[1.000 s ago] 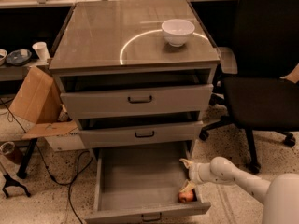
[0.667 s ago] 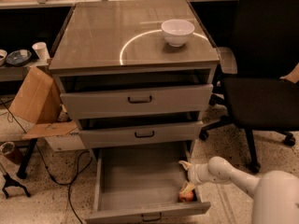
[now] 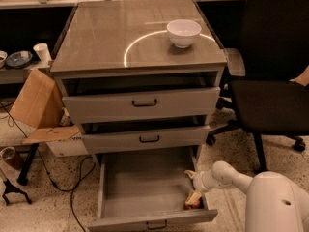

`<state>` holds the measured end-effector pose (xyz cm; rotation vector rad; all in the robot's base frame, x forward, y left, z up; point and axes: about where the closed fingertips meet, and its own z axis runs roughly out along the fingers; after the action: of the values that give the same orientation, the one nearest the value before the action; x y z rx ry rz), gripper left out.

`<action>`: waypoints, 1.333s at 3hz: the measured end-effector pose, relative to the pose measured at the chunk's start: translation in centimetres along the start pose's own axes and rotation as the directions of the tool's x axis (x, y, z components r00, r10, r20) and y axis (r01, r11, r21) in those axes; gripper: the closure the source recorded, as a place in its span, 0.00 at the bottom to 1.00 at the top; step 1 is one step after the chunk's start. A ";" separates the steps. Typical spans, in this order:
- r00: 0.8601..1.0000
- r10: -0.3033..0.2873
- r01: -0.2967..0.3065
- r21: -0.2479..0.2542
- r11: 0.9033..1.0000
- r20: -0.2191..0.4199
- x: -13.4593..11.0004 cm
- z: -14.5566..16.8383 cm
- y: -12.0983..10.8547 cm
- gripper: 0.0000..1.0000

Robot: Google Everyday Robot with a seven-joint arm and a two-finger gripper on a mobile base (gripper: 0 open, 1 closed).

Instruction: Pick apple from bottom drawer and place on counter

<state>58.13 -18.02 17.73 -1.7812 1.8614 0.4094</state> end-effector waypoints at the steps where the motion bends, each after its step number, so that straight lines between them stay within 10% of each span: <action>1: 0.999 0.019 -0.021 -0.032 0.999 -0.042 0.7 -0.4 0.6 0.13; 4: 0.987 0.038 -0.049 -0.063 0.997 -0.156 -0.1 -1.0 -0.6 0.13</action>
Offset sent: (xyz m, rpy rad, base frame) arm -0.0043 -0.0178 0.0227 -0.1339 0.0759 -0.0185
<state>58.54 -18.57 18.65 -1.8658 2.0178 0.3615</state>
